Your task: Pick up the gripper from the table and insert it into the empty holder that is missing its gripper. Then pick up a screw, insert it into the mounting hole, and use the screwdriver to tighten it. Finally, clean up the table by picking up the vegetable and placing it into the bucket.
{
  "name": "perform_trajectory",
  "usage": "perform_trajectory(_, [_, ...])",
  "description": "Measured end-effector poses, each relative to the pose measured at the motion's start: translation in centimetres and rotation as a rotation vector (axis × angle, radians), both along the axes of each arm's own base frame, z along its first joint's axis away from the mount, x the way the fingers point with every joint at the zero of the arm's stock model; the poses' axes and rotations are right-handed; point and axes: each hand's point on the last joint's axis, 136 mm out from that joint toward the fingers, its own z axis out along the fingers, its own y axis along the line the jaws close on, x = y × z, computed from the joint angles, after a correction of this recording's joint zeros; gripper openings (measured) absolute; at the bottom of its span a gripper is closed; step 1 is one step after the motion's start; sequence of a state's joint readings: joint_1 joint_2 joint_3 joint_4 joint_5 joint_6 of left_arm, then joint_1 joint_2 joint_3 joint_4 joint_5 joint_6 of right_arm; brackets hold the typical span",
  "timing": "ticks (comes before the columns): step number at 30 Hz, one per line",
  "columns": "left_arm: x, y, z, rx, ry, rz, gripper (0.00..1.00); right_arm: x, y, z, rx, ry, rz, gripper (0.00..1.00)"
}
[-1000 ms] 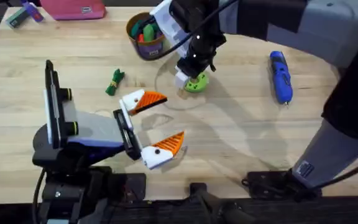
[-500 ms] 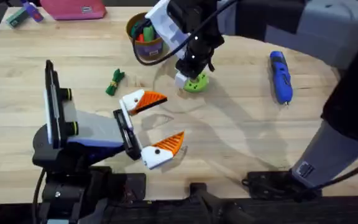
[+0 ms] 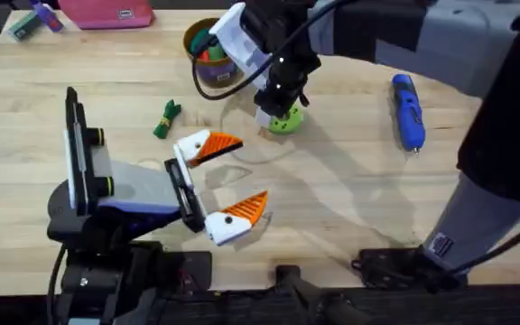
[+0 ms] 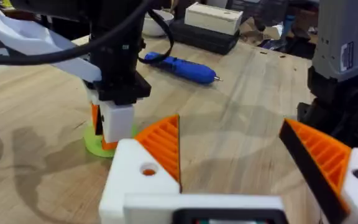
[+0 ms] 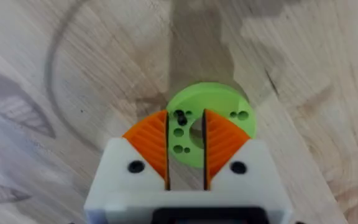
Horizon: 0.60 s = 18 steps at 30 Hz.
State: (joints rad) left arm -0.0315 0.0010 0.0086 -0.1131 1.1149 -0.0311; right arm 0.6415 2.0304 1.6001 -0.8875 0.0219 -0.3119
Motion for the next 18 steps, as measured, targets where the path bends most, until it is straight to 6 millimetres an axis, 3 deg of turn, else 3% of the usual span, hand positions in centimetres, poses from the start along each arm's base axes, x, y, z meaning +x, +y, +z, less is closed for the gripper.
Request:
perform_trajectory(8, [0.0,0.0,0.0,0.0,0.0,0.0,0.986,0.0,0.0,0.01,0.0,-0.001,0.003,0.182])
perform_trajectory(18, [0.0,0.0,0.0,0.0,0.0,0.0,0.985,-0.18,0.26,0.0,0.0,-0.001,0.011,0.158])
